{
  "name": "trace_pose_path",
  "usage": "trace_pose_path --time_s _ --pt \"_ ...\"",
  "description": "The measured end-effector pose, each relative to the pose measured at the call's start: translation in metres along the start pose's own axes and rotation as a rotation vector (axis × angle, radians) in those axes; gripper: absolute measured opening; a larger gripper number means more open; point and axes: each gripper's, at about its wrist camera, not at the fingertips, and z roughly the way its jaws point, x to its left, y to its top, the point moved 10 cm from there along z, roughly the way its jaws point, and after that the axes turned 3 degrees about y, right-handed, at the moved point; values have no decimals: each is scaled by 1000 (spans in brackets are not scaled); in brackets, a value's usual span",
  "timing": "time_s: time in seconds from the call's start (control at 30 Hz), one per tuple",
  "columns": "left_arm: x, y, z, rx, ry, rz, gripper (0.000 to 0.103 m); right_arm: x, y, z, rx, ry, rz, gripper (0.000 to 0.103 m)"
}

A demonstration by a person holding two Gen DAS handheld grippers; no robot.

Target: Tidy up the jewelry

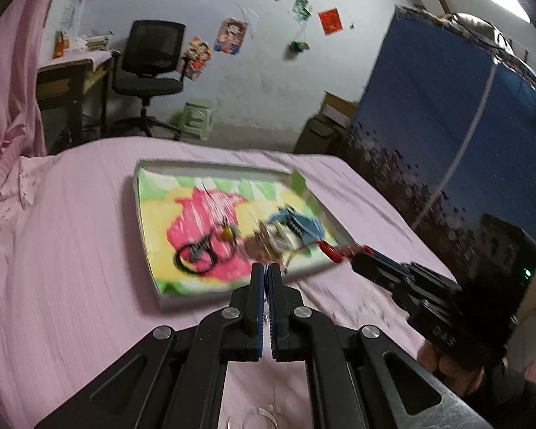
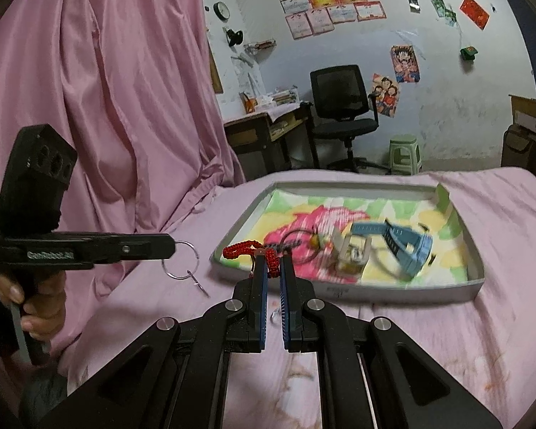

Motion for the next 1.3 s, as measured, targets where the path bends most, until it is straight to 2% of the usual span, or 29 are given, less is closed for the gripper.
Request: trace_pose_path --time_s 0.23,0.4,0.67,0.87,1.03,1.3 --pt "12 30 18 -79 75 -3 3 -10 27 14 -31 -37 0 6" --pt "26 44 35 -127 157 7 3 -21 48 31 -47 -71 -3 6" --pt "49 53 75 -132 247 19 3 -43 64 72 -18 -125 -15 6" --pt "63 48 107 -81 286 32 3 -56 57 109 44 -162 -38 6" --pt "74 37 130 14 292 -20 3 -67 42 134 110 -180 -37 6" --pt "87 12 150 162 273 -84 3 -71 23 150 183 -188 -27 6"
